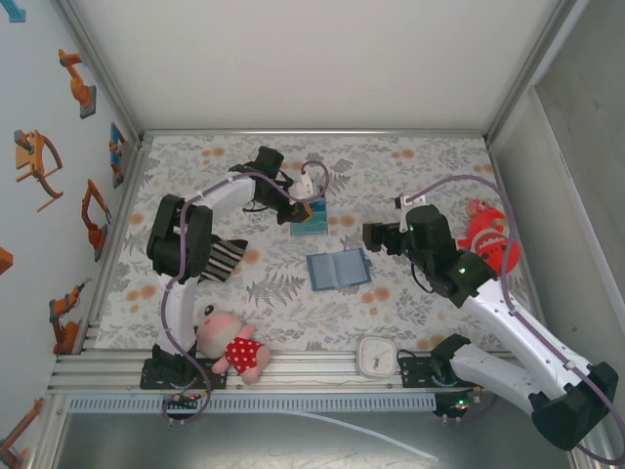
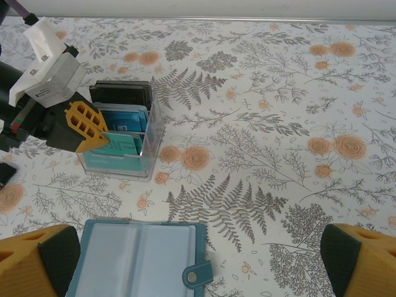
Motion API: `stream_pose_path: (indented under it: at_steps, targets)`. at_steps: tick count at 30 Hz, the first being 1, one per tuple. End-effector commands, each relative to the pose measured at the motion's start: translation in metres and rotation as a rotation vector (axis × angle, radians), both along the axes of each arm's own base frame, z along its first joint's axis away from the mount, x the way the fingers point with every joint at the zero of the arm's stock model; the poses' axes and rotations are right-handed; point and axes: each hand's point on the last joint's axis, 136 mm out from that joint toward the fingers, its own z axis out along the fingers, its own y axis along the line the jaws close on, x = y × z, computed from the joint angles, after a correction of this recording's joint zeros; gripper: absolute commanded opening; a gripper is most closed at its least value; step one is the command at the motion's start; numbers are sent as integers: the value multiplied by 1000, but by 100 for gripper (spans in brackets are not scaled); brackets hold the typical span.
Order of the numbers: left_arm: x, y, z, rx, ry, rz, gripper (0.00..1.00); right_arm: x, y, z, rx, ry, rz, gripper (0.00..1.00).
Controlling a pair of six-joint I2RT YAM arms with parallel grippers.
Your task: Take the credit cards out of the card holder
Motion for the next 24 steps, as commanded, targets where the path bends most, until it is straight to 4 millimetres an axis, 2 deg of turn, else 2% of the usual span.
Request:
stream_pose_path:
  at_steps: [1, 9, 13, 17, 24]
  targets:
    - [0, -1, 0, -14, 5, -26, 6, 1, 2, 12, 37, -22, -2, 99]
    - [0, 0, 6, -14, 3, -15, 20, 1, 3, 12, 40, -20, 1, 99]
    - [0, -1, 14, -23, -9, -12, 22, 0, 3, 12, 41, -20, 3, 99]
    - [-1, 0, 30, -37, -28, -3, 23, -1, 2, 14, 42, -24, 1, 99]
    - [-5, 2, 71, -88, -81, 33, 47, -2, -6, 21, 38, -52, -26, 99]
